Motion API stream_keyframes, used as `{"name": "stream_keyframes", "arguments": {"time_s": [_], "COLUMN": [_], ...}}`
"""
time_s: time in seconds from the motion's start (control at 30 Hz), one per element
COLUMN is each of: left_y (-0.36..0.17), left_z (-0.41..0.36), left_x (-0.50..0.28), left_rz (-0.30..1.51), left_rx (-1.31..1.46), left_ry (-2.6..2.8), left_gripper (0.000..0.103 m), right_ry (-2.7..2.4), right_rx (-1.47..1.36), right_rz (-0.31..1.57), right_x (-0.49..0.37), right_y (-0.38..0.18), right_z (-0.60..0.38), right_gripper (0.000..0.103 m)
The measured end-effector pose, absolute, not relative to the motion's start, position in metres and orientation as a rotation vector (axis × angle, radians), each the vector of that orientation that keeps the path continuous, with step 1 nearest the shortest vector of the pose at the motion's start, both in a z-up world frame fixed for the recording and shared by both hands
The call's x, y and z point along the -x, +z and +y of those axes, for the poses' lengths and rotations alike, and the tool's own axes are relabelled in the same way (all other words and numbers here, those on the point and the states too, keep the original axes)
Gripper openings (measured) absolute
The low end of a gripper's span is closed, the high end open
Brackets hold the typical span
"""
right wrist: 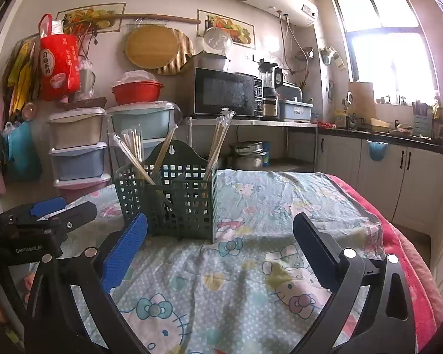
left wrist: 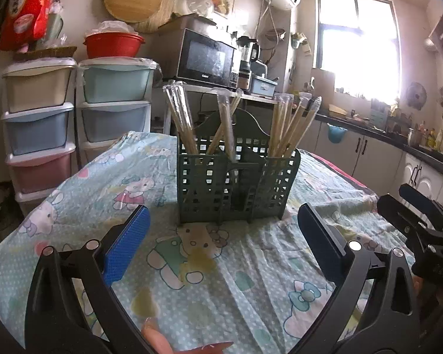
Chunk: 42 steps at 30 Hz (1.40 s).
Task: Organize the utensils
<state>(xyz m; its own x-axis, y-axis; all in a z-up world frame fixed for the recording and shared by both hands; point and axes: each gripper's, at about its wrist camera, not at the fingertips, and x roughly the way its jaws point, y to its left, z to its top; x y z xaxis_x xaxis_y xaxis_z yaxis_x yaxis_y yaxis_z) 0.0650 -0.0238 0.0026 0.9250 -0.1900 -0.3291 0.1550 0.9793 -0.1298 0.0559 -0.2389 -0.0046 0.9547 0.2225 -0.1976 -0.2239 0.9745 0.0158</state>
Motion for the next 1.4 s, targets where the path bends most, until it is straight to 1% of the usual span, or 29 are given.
{"name": "stream_keyframes", "arguments": {"time_s": [1.4], "left_y": [0.0034], "left_z": [-0.0228], "left_x": [-0.0655], "left_rz": [0.342], "left_rx": [0.111], "left_ry": [-0.181], "left_gripper": [0.092], "right_ry": [0.208], "right_rx": [0.011], "right_rz": [0.176], "right_x": [-0.049], "right_y": [-0.0022], "right_z": [-0.2385], "right_gripper": [0.096]}}
